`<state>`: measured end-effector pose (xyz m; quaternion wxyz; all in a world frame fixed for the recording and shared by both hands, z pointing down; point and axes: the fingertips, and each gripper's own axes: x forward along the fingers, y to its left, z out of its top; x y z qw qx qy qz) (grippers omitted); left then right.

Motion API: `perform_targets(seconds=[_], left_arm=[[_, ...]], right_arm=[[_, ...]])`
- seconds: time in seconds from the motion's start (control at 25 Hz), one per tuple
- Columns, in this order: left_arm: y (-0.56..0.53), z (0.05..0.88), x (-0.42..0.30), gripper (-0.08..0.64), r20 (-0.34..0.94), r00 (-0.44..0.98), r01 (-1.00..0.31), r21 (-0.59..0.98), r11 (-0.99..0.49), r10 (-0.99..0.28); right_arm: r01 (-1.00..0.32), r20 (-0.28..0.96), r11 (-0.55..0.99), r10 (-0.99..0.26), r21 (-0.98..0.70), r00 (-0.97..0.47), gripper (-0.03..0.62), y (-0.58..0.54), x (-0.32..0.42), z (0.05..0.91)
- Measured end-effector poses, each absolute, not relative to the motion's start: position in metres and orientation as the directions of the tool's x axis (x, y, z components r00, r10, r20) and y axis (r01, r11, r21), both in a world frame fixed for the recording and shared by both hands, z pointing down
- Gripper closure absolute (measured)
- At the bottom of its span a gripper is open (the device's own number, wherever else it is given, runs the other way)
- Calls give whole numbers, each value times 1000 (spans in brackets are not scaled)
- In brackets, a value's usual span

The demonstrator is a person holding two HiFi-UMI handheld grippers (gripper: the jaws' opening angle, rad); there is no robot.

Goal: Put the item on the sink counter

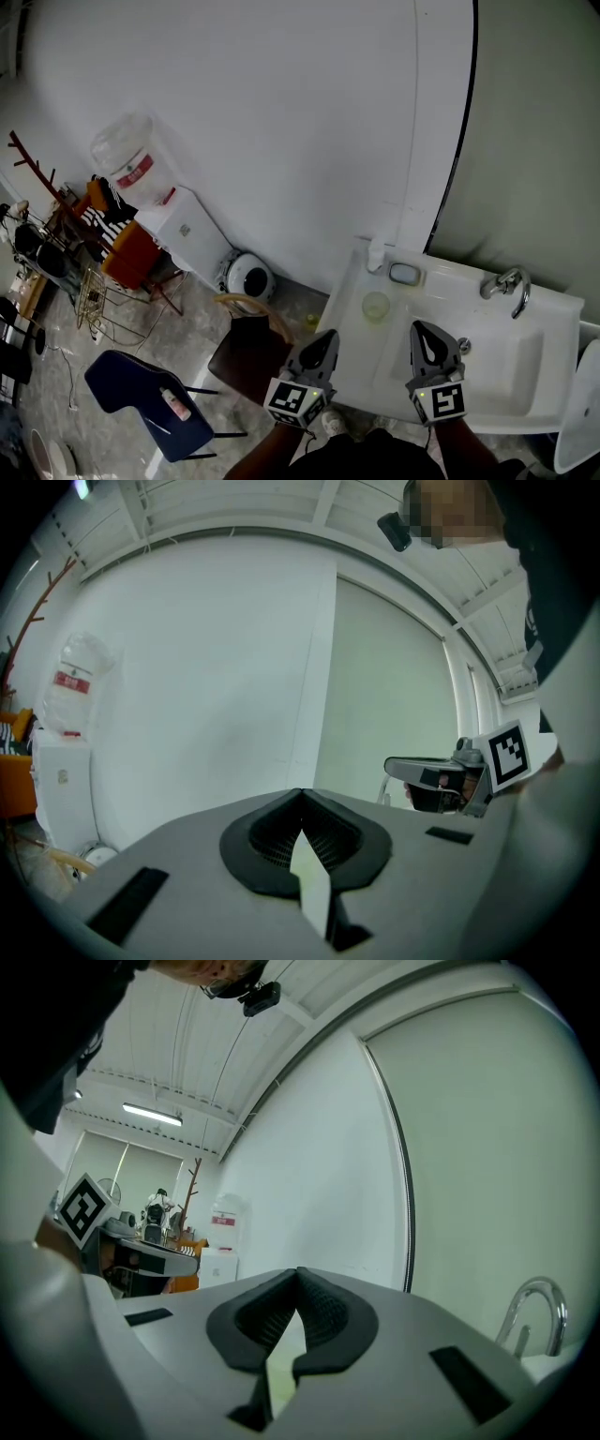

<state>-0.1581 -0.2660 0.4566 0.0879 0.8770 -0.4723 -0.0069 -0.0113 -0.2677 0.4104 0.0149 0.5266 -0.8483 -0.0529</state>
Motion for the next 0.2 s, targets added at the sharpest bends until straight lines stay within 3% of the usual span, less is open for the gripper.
perform_targets(seconds=[0.2], left_arm=[[-262,460,-157,548,70,549,-831,157,-534,-833]], right_arm=[[-892,-21,442,-895,97,-446,578,-265,-2,419]])
